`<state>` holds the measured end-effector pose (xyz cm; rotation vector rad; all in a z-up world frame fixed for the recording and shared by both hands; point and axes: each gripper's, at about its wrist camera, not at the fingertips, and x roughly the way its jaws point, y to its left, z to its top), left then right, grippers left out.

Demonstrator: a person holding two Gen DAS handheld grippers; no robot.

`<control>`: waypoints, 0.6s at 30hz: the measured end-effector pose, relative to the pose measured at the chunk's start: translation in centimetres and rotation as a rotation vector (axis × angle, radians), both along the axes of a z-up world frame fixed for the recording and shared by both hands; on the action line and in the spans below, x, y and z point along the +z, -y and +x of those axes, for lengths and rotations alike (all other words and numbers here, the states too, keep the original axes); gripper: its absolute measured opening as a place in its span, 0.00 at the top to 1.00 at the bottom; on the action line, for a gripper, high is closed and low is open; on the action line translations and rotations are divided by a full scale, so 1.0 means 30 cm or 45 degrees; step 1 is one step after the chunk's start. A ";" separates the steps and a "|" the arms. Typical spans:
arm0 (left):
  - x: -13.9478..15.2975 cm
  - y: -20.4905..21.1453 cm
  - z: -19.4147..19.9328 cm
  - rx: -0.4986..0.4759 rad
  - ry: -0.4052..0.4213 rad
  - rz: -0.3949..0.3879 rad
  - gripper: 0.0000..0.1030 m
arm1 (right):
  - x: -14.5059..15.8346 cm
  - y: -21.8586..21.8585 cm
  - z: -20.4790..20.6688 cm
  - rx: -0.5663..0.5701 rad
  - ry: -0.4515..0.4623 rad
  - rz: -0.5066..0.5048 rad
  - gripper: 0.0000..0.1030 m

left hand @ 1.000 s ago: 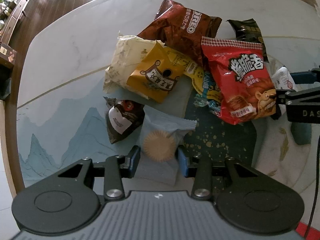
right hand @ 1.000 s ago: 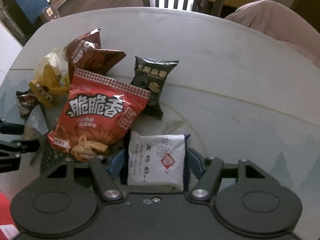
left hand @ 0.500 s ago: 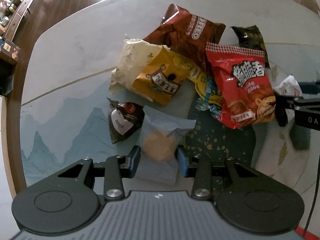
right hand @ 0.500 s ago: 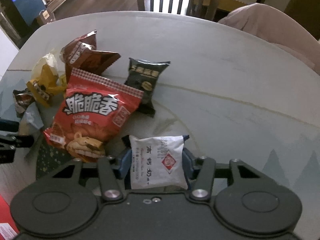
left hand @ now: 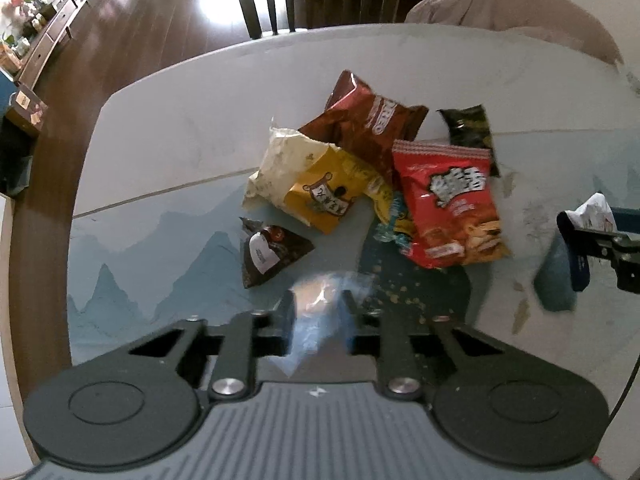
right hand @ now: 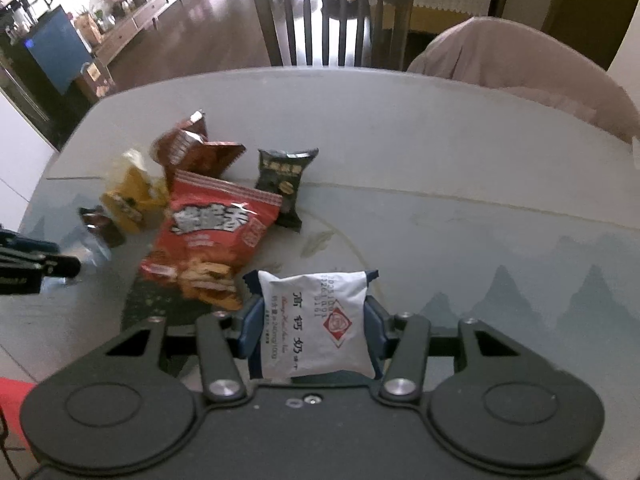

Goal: Organize snacks
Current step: 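Lift the white packet and blue cookie packet with both tools toward the box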

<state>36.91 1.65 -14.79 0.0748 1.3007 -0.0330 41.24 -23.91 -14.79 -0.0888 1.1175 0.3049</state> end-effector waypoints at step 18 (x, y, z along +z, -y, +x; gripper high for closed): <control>-0.071 -0.004 -0.015 -0.104 -0.091 0.028 0.54 | 0.047 -0.028 -0.146 0.038 0.001 0.087 0.50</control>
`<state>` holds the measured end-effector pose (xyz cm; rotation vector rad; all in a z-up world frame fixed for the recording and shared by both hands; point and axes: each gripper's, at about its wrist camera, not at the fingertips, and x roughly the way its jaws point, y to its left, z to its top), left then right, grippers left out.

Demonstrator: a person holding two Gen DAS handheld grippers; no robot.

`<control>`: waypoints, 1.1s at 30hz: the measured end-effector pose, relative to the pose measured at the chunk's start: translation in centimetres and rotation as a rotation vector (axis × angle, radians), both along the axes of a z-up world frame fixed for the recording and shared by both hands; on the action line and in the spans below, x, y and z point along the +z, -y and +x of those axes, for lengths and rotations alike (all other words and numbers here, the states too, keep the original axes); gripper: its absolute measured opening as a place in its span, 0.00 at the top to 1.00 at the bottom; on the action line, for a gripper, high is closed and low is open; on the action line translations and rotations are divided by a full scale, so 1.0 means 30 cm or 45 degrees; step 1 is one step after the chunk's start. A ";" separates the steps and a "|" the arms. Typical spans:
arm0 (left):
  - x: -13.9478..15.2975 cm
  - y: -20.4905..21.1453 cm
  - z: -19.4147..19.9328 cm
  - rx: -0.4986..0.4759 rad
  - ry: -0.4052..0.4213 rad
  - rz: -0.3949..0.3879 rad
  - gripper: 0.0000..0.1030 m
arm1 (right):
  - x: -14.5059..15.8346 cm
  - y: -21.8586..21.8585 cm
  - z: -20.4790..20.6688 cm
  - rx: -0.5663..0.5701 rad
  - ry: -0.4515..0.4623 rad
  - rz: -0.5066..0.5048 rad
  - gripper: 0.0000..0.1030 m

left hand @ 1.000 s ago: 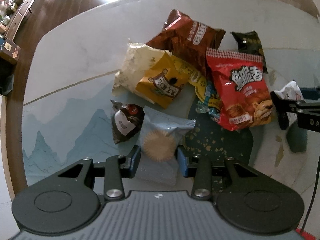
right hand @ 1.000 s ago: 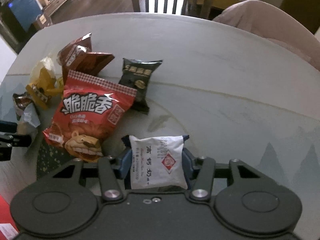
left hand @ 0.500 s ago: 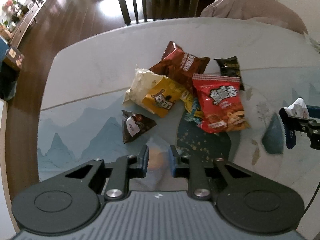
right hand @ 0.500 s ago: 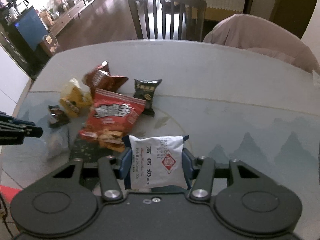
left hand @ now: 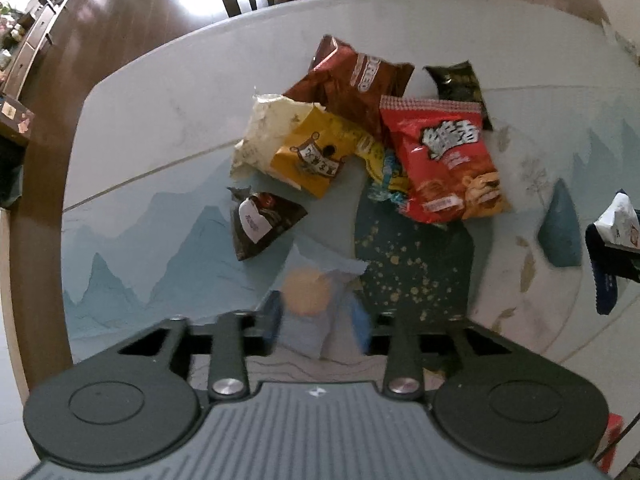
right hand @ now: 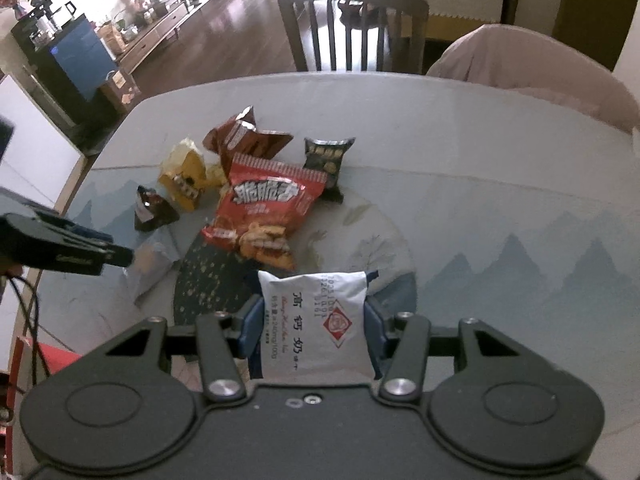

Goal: Organize snacks
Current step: 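Lift the white packet and blue cookie packet with both tools toward the box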

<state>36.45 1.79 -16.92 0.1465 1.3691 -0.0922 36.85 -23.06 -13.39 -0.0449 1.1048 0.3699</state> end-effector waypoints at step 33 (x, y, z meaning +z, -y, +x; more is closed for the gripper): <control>-0.127 -0.007 0.046 -0.043 -0.052 -0.050 0.55 | -0.076 -0.038 0.081 0.057 -0.079 0.030 0.50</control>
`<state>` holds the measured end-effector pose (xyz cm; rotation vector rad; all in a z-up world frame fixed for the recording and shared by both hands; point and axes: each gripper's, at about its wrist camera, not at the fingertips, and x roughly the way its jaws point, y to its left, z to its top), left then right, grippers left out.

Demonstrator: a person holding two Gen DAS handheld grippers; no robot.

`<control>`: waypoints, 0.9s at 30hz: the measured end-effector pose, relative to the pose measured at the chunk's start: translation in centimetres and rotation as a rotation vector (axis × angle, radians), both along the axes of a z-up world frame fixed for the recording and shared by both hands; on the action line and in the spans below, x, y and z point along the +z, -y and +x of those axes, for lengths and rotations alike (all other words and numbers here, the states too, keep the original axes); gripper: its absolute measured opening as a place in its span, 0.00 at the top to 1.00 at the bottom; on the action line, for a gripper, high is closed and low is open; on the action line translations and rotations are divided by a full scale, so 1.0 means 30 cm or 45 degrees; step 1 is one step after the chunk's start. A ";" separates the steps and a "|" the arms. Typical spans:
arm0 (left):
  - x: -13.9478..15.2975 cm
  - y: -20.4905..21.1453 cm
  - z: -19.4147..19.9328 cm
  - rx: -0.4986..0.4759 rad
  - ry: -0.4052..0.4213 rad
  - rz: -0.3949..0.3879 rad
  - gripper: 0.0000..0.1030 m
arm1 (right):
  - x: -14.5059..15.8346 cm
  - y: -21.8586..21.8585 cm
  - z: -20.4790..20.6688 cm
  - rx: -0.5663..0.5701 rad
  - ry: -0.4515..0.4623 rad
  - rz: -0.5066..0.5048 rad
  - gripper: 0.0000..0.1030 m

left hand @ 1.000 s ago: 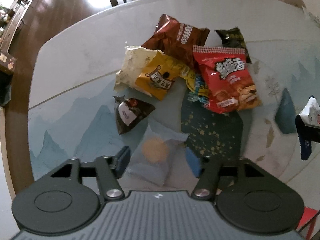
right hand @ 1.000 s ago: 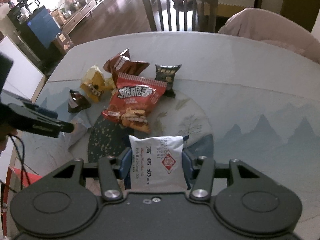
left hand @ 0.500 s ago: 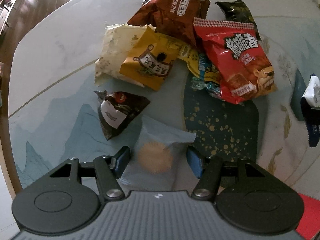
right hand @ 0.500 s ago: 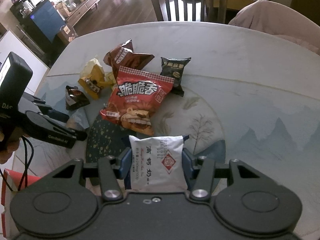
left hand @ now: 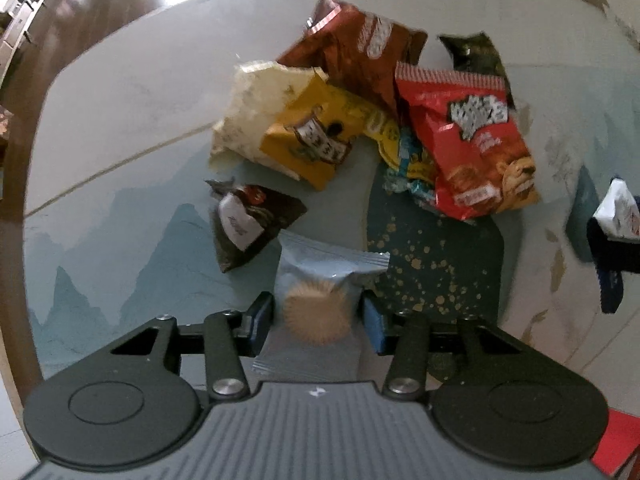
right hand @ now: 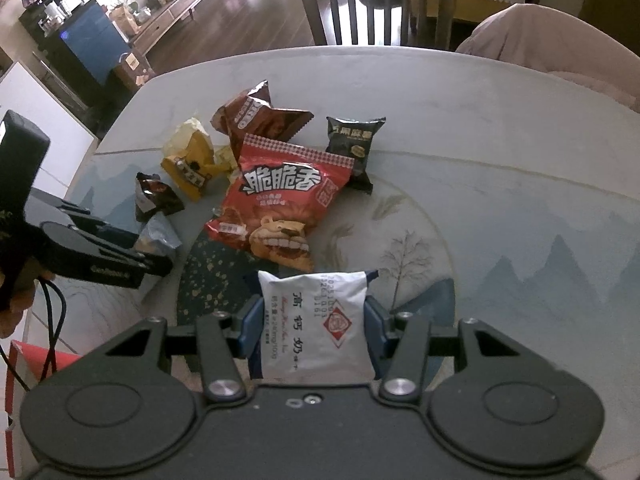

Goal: Organize snacks
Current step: 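Lift the white packet and blue cookie packet with both tools toward the box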

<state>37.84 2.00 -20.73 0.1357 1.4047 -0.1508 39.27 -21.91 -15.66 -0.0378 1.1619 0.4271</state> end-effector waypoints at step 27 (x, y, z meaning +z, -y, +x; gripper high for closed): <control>0.529 -0.063 -0.421 0.083 0.229 -0.065 0.55 | 0.377 -0.110 -0.417 0.053 0.203 0.053 0.50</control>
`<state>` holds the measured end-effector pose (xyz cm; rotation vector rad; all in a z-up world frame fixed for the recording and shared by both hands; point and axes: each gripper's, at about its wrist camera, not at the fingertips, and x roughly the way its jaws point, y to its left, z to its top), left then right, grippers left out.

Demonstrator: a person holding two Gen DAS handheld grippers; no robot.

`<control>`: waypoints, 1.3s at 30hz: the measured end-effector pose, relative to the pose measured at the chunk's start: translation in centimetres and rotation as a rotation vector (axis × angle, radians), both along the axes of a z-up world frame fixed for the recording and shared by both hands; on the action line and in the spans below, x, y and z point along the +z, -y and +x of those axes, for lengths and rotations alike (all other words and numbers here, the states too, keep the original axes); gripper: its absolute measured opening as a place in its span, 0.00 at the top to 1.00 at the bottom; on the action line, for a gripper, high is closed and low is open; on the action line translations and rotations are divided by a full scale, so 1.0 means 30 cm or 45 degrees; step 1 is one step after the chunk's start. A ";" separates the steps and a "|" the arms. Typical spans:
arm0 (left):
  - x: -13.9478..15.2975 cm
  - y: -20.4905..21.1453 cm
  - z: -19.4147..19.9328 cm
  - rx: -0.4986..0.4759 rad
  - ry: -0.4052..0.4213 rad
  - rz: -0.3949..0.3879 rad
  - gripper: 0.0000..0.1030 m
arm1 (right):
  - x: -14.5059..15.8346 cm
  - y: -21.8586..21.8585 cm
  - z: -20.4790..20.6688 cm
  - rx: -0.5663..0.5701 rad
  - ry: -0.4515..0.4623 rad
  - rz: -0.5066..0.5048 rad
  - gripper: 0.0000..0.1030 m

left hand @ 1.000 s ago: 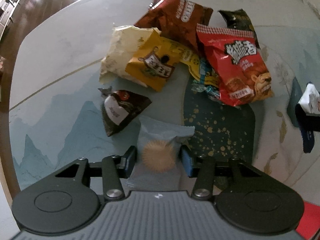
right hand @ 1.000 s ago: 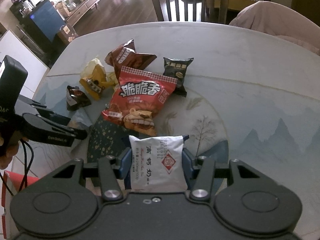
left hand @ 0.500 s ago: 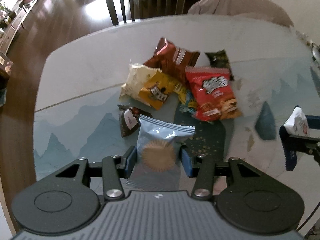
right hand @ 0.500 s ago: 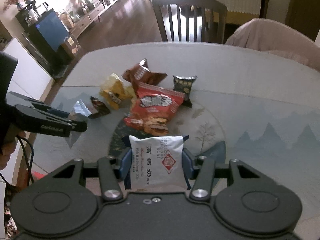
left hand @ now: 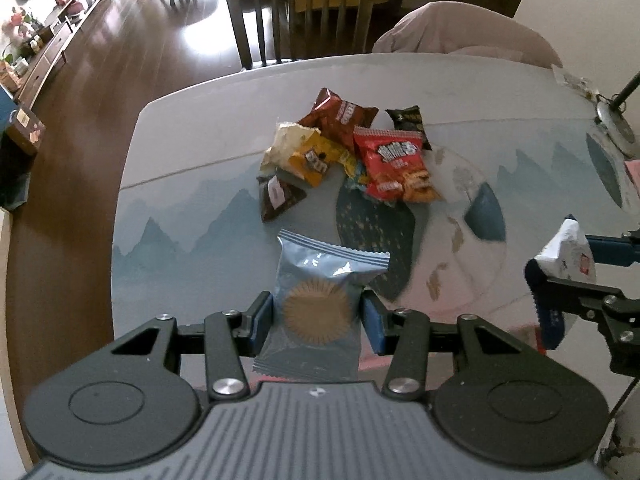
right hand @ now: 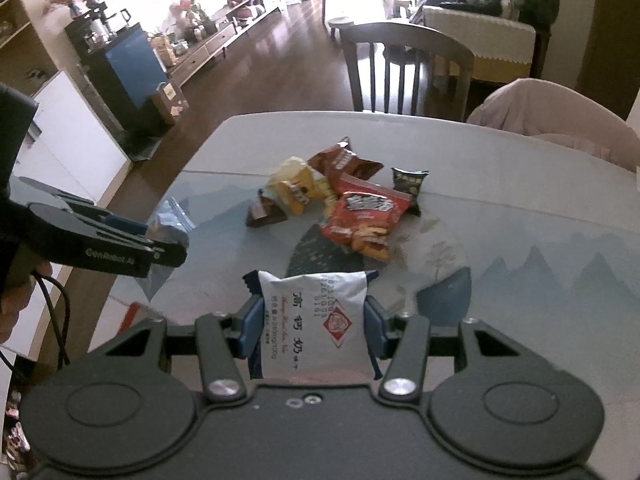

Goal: Organize snacks
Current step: 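Lift the white packet and blue cookie packet with both tools toward the box, then open the right tool over the box while the left tool releases the blue cookie packet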

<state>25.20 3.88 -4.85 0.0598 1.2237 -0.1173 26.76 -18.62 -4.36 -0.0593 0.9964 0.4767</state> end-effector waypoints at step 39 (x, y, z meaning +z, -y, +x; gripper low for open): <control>-0.368 0.061 -0.493 -0.083 -0.206 0.062 0.55 | -0.403 -0.214 -0.446 0.234 -0.122 -0.333 0.50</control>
